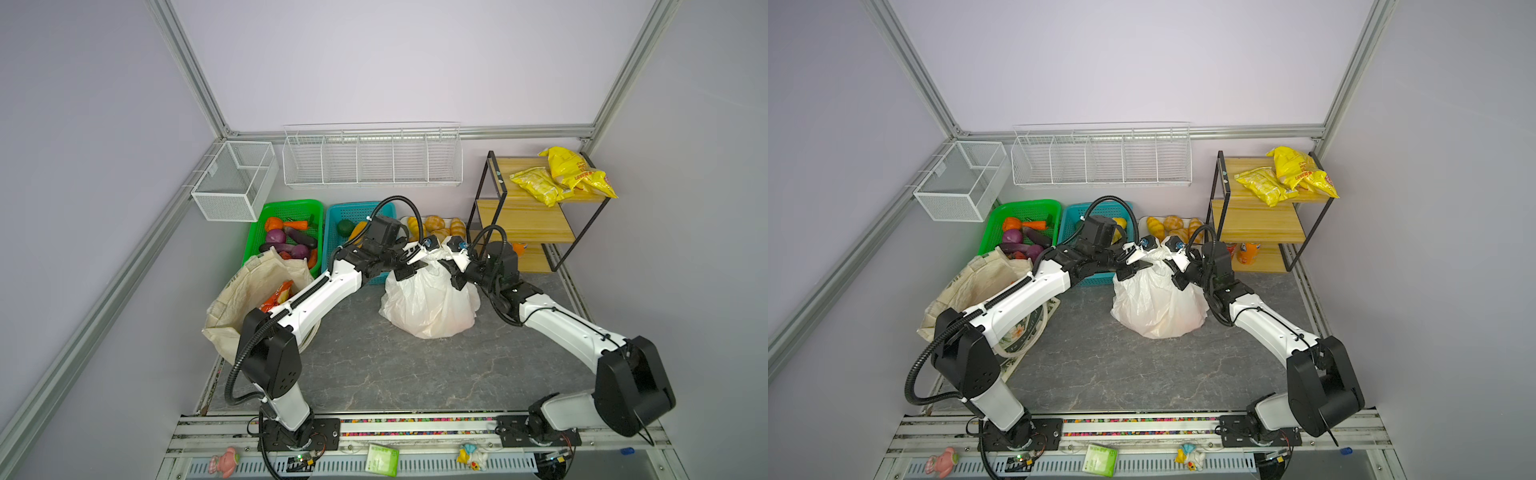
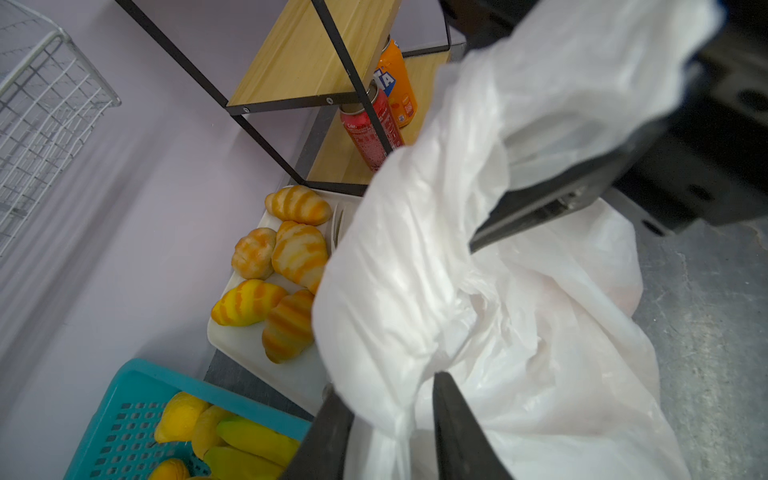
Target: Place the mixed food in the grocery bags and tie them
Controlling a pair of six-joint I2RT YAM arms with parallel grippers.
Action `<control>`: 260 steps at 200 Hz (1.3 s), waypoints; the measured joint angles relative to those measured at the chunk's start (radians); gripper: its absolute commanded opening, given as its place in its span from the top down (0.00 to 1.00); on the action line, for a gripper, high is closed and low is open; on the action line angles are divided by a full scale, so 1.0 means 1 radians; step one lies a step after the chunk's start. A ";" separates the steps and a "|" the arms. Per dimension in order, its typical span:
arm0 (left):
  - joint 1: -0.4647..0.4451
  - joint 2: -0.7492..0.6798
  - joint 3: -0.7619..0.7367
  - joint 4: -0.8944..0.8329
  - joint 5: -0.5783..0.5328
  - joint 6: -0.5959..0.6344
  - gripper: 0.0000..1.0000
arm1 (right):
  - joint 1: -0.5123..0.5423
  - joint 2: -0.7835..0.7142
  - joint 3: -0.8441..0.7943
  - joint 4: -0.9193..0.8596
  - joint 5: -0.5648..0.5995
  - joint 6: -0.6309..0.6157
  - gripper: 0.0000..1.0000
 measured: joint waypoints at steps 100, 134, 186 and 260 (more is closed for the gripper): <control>0.001 0.008 0.043 -0.058 -0.011 -0.183 1.00 | 0.057 -0.071 -0.056 0.043 0.202 -0.003 0.93; -0.004 -0.033 -0.004 -0.004 0.012 -0.314 1.00 | 0.082 -0.071 -0.056 0.043 0.275 -0.005 0.93; -0.031 -0.065 -0.044 0.048 0.015 -0.515 1.00 | 0.124 -0.070 -0.062 0.044 0.364 0.000 0.93; -0.074 -0.157 -0.203 0.185 -0.013 -0.801 1.00 | 0.161 -0.048 -0.065 0.064 0.409 0.119 0.94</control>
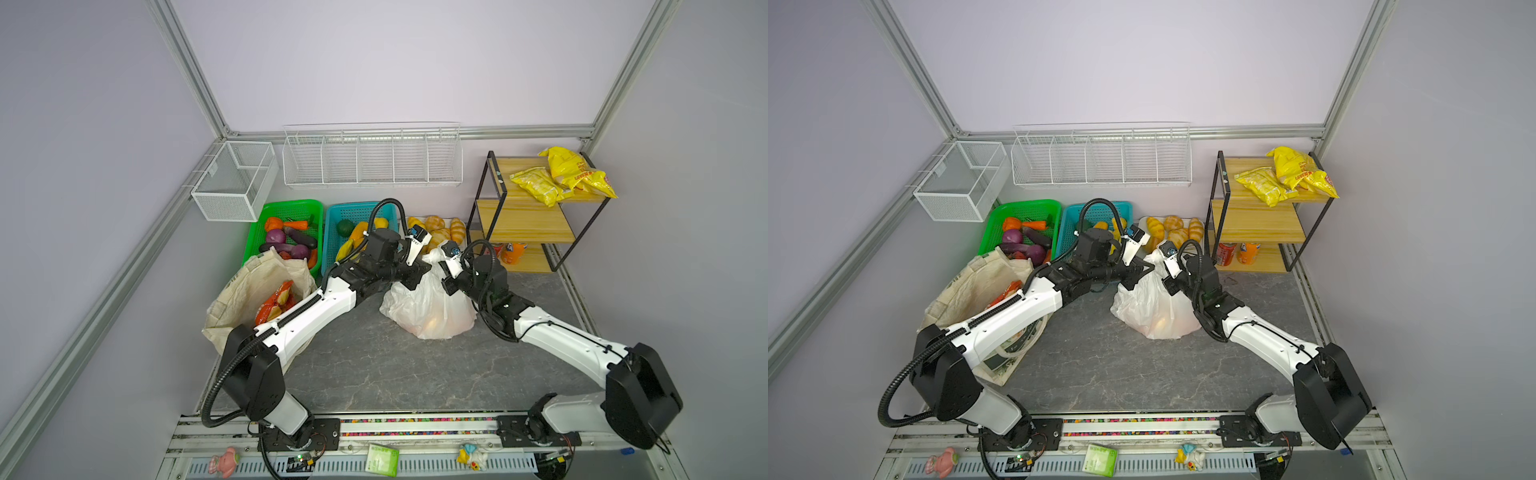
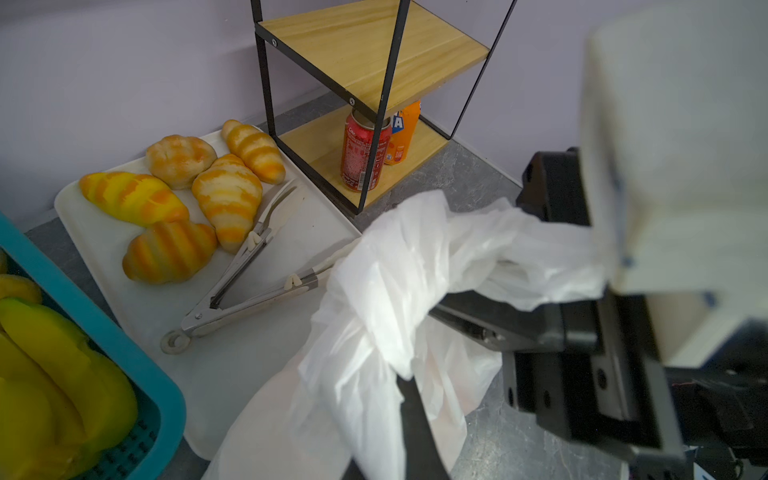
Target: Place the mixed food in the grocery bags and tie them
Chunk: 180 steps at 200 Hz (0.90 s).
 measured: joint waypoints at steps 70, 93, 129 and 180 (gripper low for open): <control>-0.101 -0.107 -0.165 0.195 -0.072 -0.253 1.00 | -0.050 -0.031 -0.013 -0.008 -0.203 0.098 0.94; -0.142 -0.127 -0.225 0.279 -0.105 -0.308 0.97 | -0.115 -0.072 -0.033 -0.013 -0.335 0.114 0.94; -0.211 -0.128 -0.257 0.383 -0.129 -0.369 0.86 | -0.171 -0.093 -0.056 -0.017 -0.502 0.119 0.93; -0.232 -0.128 -0.258 0.482 -0.109 -0.374 0.69 | -0.209 -0.093 -0.056 -0.029 -0.645 0.115 0.94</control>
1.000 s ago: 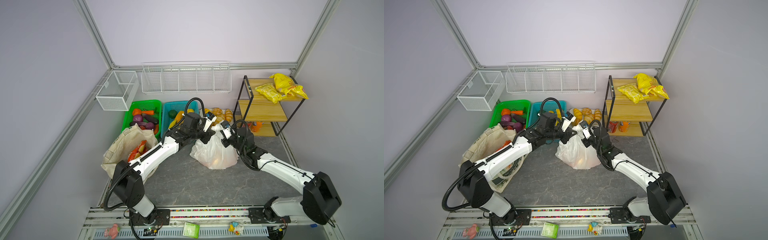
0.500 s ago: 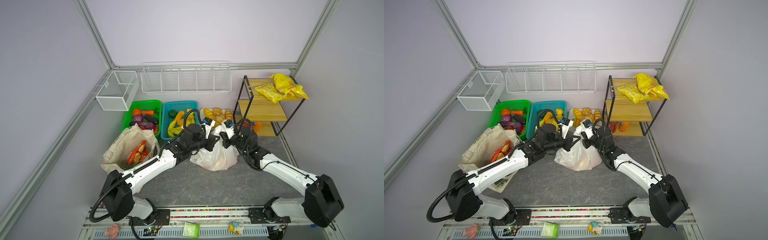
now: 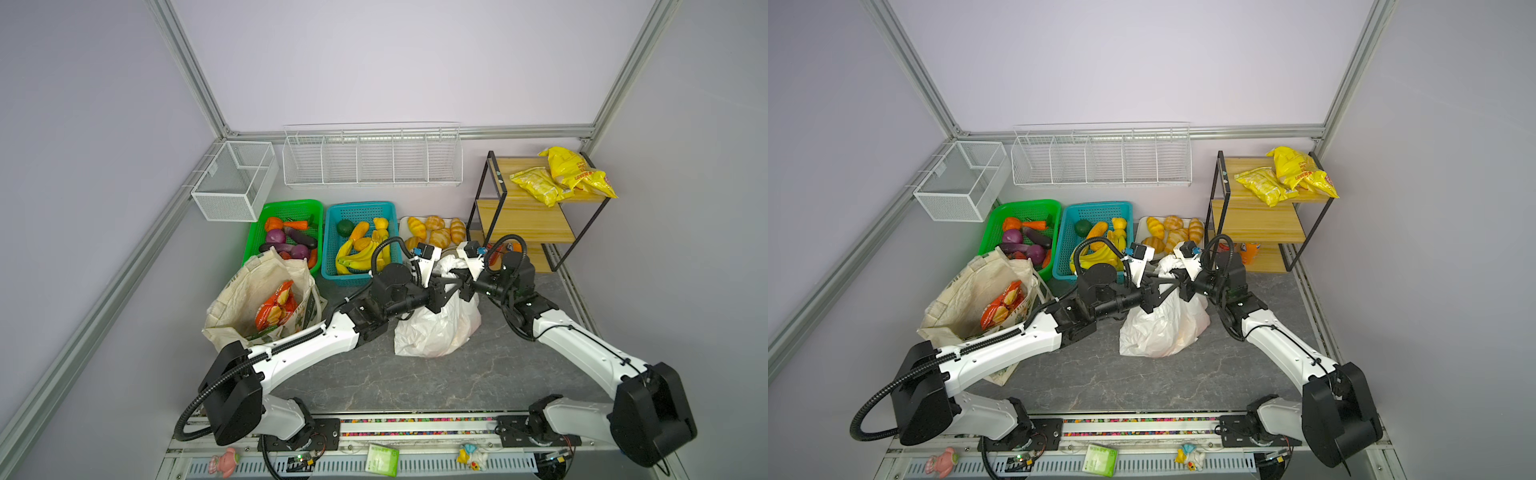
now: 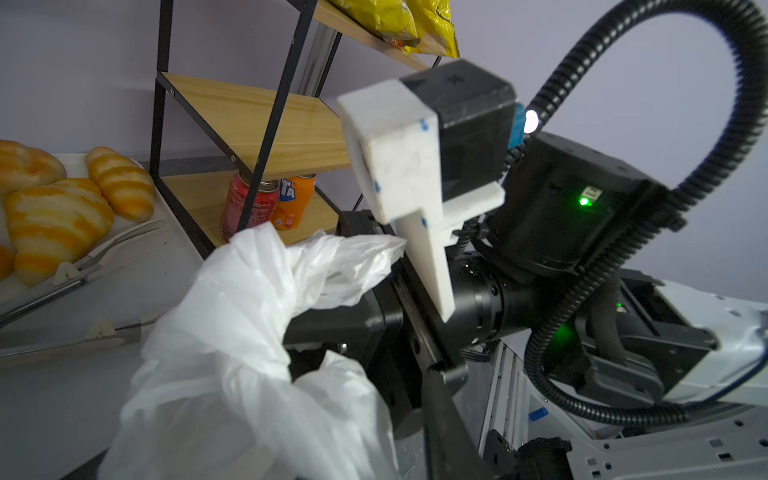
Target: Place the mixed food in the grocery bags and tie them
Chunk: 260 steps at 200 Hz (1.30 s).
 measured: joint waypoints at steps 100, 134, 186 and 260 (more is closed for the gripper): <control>0.006 -0.039 -0.159 -0.014 0.008 0.146 0.43 | 0.011 0.014 -0.044 0.063 -0.011 0.127 0.93; 0.052 -0.117 -0.206 -0.035 0.012 0.151 0.29 | 0.026 0.013 -0.066 0.098 0.023 0.160 0.93; 0.117 -0.226 -0.257 -0.045 0.026 0.140 0.45 | 0.026 -0.005 -0.087 0.124 0.063 0.190 0.93; 0.058 -0.139 -0.264 0.032 0.051 0.115 0.89 | 0.078 0.003 -0.087 0.182 0.122 0.317 0.93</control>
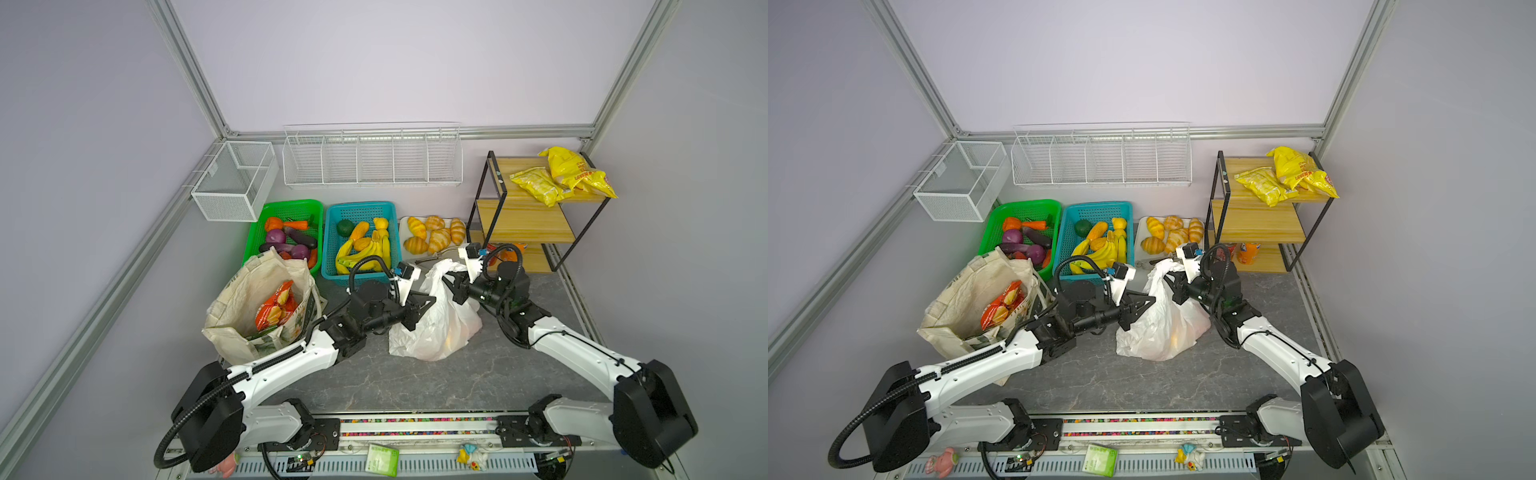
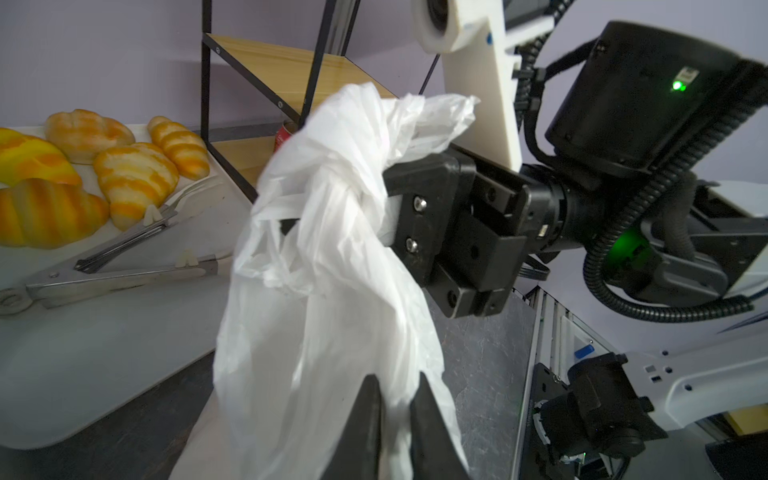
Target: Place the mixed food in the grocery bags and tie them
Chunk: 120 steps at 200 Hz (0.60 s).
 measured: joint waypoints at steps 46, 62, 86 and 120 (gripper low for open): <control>-0.046 0.121 0.019 0.099 -0.006 -0.005 0.80 | -0.002 0.047 0.001 0.038 -0.072 0.052 0.94; -0.045 0.131 0.019 0.115 -0.007 0.011 0.69 | -0.010 0.060 0.001 0.053 -0.107 0.058 0.94; -0.045 0.127 0.019 0.124 -0.007 0.040 0.54 | -0.021 0.076 0.001 0.079 -0.145 0.061 0.94; -0.038 0.071 0.013 0.087 -0.006 0.126 0.37 | -0.023 0.090 0.001 0.118 -0.177 0.062 0.94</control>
